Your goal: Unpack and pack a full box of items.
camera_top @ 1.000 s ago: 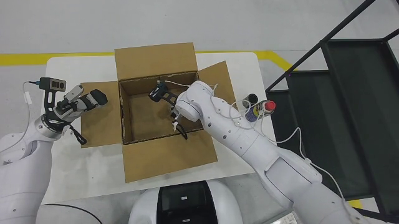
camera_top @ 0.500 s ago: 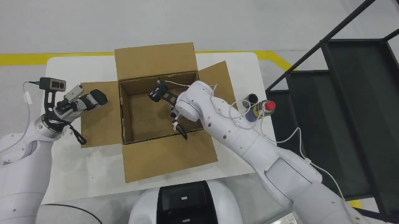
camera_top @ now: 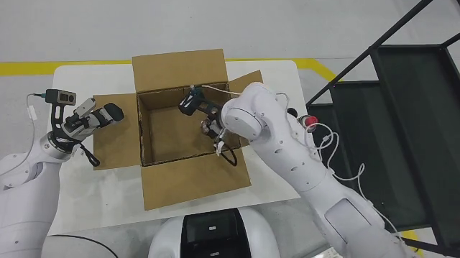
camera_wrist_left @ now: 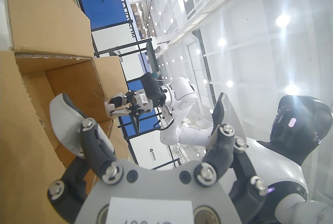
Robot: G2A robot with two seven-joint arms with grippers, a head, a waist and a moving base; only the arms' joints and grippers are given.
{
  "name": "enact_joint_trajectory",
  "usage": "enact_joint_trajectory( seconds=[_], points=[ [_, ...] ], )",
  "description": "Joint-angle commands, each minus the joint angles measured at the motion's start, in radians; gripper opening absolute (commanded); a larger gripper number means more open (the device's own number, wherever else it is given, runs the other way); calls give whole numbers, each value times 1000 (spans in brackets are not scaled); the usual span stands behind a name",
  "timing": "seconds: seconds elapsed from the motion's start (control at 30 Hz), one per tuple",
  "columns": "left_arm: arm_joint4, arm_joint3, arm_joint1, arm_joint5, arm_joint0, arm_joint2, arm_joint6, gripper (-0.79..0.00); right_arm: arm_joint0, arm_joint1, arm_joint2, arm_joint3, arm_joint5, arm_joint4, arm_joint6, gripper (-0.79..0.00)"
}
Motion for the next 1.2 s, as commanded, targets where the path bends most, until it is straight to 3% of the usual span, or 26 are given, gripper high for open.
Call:
enact_joint_trajectory(
  seconds=[0.0,0.3,0.53,1.17],
  points=[
    [0,0,0,0,0,0,0,0,-47,24,30,-62,-8,-5,-2,-785],
    [0,0,0,0,0,0,0,0,-302,147,178,-333,-30,-6,-2,-785],
    [0,0,0,0,0,0,0,0,-443,228,298,-512,-71,99,-2,-785],
    [0,0,0,0,0,0,0,0,-631,404,446,-533,3,215,-2,-785]
  ],
)
